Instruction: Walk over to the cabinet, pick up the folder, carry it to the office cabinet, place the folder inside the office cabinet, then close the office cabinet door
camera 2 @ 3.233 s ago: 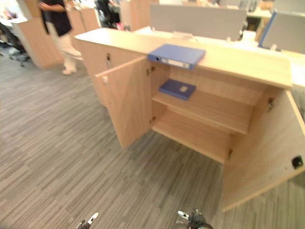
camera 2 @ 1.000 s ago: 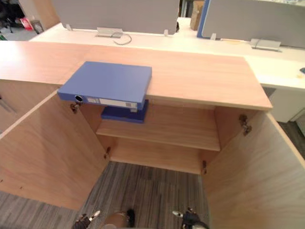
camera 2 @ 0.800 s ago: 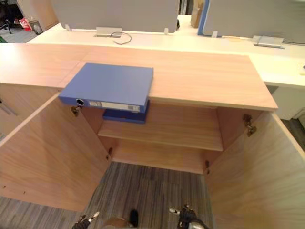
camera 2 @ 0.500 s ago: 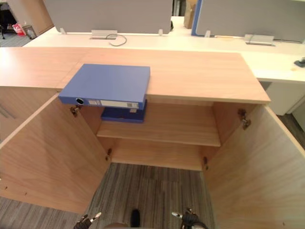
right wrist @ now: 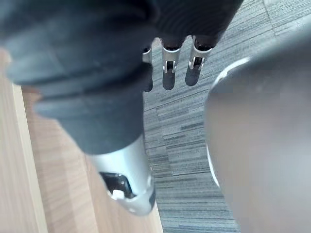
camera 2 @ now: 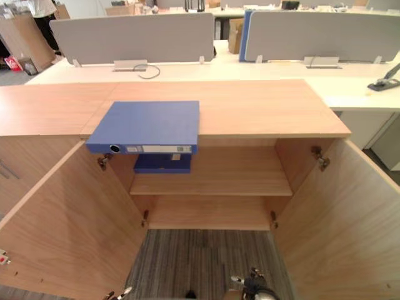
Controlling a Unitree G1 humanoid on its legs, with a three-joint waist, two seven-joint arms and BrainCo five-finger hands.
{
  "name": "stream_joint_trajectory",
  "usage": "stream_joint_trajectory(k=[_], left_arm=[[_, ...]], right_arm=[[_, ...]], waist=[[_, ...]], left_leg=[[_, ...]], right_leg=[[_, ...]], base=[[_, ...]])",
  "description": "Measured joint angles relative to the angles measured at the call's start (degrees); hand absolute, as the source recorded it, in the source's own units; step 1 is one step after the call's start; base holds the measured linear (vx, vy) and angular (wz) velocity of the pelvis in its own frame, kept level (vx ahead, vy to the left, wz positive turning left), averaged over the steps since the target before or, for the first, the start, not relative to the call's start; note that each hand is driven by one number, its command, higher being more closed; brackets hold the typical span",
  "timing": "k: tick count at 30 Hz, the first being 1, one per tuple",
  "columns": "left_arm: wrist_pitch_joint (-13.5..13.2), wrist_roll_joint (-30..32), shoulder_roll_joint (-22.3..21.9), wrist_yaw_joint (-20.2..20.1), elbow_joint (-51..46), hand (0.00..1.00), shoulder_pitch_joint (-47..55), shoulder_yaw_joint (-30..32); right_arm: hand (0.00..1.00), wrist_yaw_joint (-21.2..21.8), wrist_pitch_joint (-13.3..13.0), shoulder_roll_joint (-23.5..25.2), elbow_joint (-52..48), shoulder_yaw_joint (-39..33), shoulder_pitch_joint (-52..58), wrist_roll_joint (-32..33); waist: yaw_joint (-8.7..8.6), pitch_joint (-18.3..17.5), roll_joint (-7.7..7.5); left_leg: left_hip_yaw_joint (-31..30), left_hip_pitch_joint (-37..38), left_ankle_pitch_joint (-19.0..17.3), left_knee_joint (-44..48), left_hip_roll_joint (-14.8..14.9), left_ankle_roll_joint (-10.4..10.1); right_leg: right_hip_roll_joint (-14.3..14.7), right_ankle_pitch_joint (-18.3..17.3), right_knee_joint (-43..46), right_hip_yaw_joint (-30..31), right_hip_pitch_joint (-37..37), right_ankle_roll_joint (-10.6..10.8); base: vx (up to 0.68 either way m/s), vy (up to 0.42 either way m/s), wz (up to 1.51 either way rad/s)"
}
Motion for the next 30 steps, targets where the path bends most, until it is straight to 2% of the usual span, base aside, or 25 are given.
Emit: stream_joint_trajectory(k=[1, 2, 3, 7, 10, 13, 14, 15, 16, 17, 18, 19, 20, 21, 22, 23, 24, 26, 30], left_arm=[[0.01, 0.04, -0.17, -0.15, 0.01, 0.0, 0.02, 0.86], [0.12, 0.01, -0.87, -0.19, -0.05, 0.0, 0.3, 2.31], [0.12, -0.05, -1.58, -0.19, -0.55, 0.0, 0.71, 3.69], [0.1, -0.72, -1.95, -0.25, -0.67, 0.0, 1.11, 4.84], [0.07, -0.74, -1.6, -0.36, -0.71, 0.0, 0.91, 4.08], [0.02, -1.32, -0.49, -0.48, -1.32, 0.0, -0.21, 1.43], [0.0, -3.0, 0.02, -0.68, -2.83, 0.0, -0.52, 0.27], [-0.06, -3.77, -0.03, -0.76, -3.39, 0.0, -0.6, 0.21], [-0.17, -4.95, -0.08, -0.83, -4.16, 0.0, -0.61, -0.39], [-0.18, -7.9, -0.08, -1.04, -4.63, 0.0, -0.62, -1.35], [-0.15, -10.11, -0.07, -1.11, -4.64, 0.0, -0.67, -1.91], [-0.06, -15.3, -0.3, -1.45, -5.04, 0.0, -0.55, -3.18], [-0.07, -17.46, -0.65, -1.62, -5.12, 0.0, -0.56, -3.69], [0.0, -23.27, -0.14, -1.74, -5.74, 0.0, -0.94, -4.78], [-0.07, -24.81, 0.09, -1.98, -6.6, 0.0, -0.76, -5.08], [0.03, -27.31, 0.34, -2.2, -9.04, 0.0, 0.04, -5.64], [0.02, -28.87, 0.07, -2.25, -10.81, 0.0, 0.75, -6.05], [0.01, -30.31, -0.25, -2.38, -13.01, 0.0, 1.95, -7.2], [-0.04, -31.71, -0.98, -2.58, -17.08, 0.0, 2.85, -7.98]], right_arm=[[0.0, -0.01, -0.03, 0.12, 0.0, 0.0, 0.33, 0.47], [0.0, -0.06, -0.02, 0.01, 0.08, 0.08, 0.88, 0.92], [0.0, -0.04, 0.02, 0.23, 0.24, 0.16, 1.0, 0.77], [0.0, 0.0, -0.02, 0.56, 0.51, -0.44, 1.78, 1.0], [0.0, 0.01, 0.0, 0.88, 0.65, -1.02, 1.78, 1.03], [0.0, -0.02, 0.01, 1.23, 1.18, -1.05, 1.46, 0.88], [0.0, -0.17, 0.01, 1.43, 1.25, -1.05, 1.13, 0.86], [0.0, -0.33, 0.0, 1.69, 1.24, -1.04, 1.03, 0.86], [0.0, -0.58, 0.0, 1.64, 1.17, -0.89, 0.6, 0.82], [0.0, -0.75, 0.01, 1.24, 1.25, -0.92, 0.63, 0.82], [0.0, -0.85, 0.01, 1.05, 1.39, -1.01, 0.71, 0.82], [0.0, -0.95, 0.03, 0.54, 1.49, -1.0, 0.7, 0.83], [0.0, -0.96, 0.03, 0.12, 1.5, -0.97, 0.81, 0.84], [0.0, -1.01, 0.21, 0.68, 1.66, -0.94, 0.71, 0.99], [0.0, -0.93, 0.3, 0.98, 1.8, -0.9, 0.76, 0.98], [0.0, -0.85, 0.5, 1.36, 2.66, -0.94, 0.97, 0.98], [0.0, -0.82, 0.56, 1.43, 2.68, -0.84, 1.06, 0.89], [0.0, -0.79, 0.57, 1.41, 2.57, -0.77, 1.19, 0.89], [0.0, -0.99, 0.57, 2.38, 1.75, -0.16, 1.26, 0.93]], waist=[[-0.02, -0.24, -0.38], [0.07, -0.82, -0.82], [0.39, -1.46, -0.59], [0.75, -2.75, -0.95], [0.67, -2.77, -1.22], [0.95, -2.24, -1.88], [1.21, -1.45, -2.48], [1.35, -1.15, -2.52], [1.71, -0.85, -2.2], [1.92, -0.44, -1.59], [1.96, -0.25, -1.27], [2.03, -0.2, -0.34], [2.26, -0.05, 0.3], [2.34, 0.38, -1.54], [2.11, 0.27, -2.57], [1.93, -0.48, -3.56], [1.92, -0.84, -3.62], [1.89, -1.37, -3.14], [1.8, -1.79, -3.18]], left_leg=[[-0.26, 0.06, -0.1, 0.0, -0.01, -0.12], [-1.36, 0.3, -0.6, 0.01, 0.55, -0.85], [-1.51, 0.26, -1.07, 0.3, 1.45, -1.45], [-2.71, -0.29, -1.5, 0.79, 3.02, -1.9], [-3.59, -0.92, -2.6, 2.66, 3.1, -2.92], [-3.29, -4.13, -7.97, 12.95, 3.13, -5.23], [-0.5, -8.55, -11.17, 24.9, 3.45, -8.47], [1.09, -10.18, -12.04, 29.31, 3.95, -9.32], [4.58, -12.69, -14.71, 35.5, 5.62, -7.65], [7.33, -14.85, -17.33, 39.26, 8.69, -7.15], [7.39, -15.52, -17.37, 38.75, 9.97, -7.0], [6.3, -15.99, -13.7, 33.45, 12.37, -7.47], [4.95, -15.89, -13.24, 30.81, 12.95, -7.09], [4.58, -13.32, -11.02, 24.52, 9.85, -5.36], [4.72, -12.06, -9.14, 20.84, 8.63, -4.93], [4.82, -10.03, -5.68, 14.26, 6.93, -4.07], [4.82, -7.23, -2.54, 8.17, 5.77, -3.85], [4.74, -3.56, 0.99, 0.64, 5.04, -3.76], [4.44, -3.6, 1.71, -0.17, 4.58, -3.16]], right_leg=[[0.31, 1.84, -1.94, -0.17, 0.54, -1.31], [0.9, 3.49, -4.76, -1.69, 2.46, -1.53], [1.89, 4.32, -7.85, -2.96, 3.93, -1.82], [4.1, 5.28, -12.89, -4.98, 6.81, -2.31], [4.51, 5.35, -14.71, -6.47, 8.51, -2.39], [4.69, 5.4, -15.2, -7.65, 11.23, -2.4], [4.59, 5.65, -15.47, -7.66, 13.37, -2.75], [4.64, 5.75, -15.89, -7.61, 14.18, -2.91], [5.01, 5.68, -16.53, -7.59, 15.24, -3.08], [5.68, 5.56, -17.23, -7.46, 16.35, -3.28], [5.94, 5.49, -17.27, -7.45, 16.29, -3.3], [6.82, 5.13, -17.28, -7.18, 16.16, -2.99], [7.22, 4.55, -17.28, -6.84, 16.06, -2.65], [5.1, 3.99, -17.43, -6.24, 15.36, -2.29], [3.93, 3.92, -17.41, -6.25, 14.81, -2.2], [2.7, 3.75, -17.0, -6.25, 13.59, -1.91], [1.61, 3.61, -17.07, -6.29, 13.53, -1.66], [1.47, 3.44, -17.08, -6.27, 13.59, -0.87], [1.24, 3.61, -17.63, -6.41, 13.66, -0.19]], base=[[0.04, -0.032, 0.54], [0.08, -0.092, 0.46], [0.09, -0.11, 0.38], [0.11, -0.112, 0.15], [0.17, -0.118, 0.35], [0.12, -0.083, 0.33], [0.04, -0.067, 0.09], [0.04, -0.092, -0.02], [0.01, -0.051, -0.16], [0.01, -0.036, -0.21], [0.0, 0.022, -0.24], [-0.01, 0.033, -0.19], [0.01, 0.144, -0.12], [0.03, 0.139, 0.03], [0.01, 0.183, 0.11], [0.01, 0.106, 0.12], [0.01, 0.087, 0.08], [0.02, 0.041, 0.04], [0.0, 0.019, 0.02]])
